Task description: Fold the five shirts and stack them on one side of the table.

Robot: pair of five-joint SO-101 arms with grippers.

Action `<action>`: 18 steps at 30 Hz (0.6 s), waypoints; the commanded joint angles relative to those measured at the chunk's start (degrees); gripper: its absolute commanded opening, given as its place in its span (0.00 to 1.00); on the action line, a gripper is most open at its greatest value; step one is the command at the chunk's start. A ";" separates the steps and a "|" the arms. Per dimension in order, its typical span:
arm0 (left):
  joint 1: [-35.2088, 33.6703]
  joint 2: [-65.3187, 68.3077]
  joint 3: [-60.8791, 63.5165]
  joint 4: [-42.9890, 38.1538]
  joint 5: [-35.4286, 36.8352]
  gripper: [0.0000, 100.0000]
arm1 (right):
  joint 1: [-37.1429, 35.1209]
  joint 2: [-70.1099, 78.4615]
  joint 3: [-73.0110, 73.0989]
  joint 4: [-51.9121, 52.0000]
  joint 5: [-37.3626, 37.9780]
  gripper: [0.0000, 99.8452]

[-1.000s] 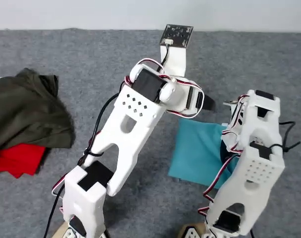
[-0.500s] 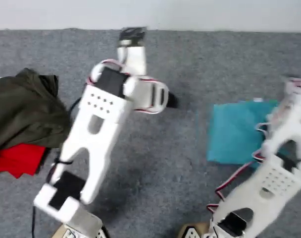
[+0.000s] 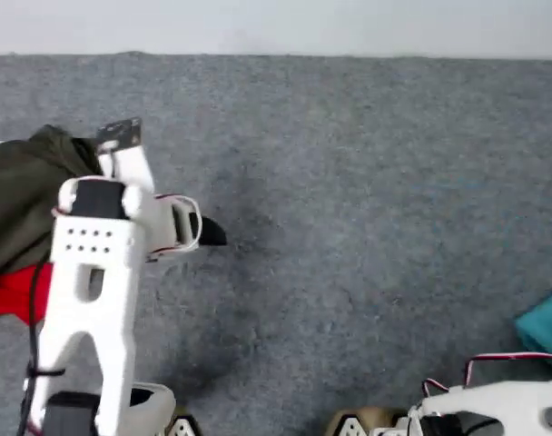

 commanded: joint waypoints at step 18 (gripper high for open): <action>-0.18 -6.59 2.95 1.14 -0.79 0.37 | -9.27 3.74 -21.10 6.64 -9.67 0.29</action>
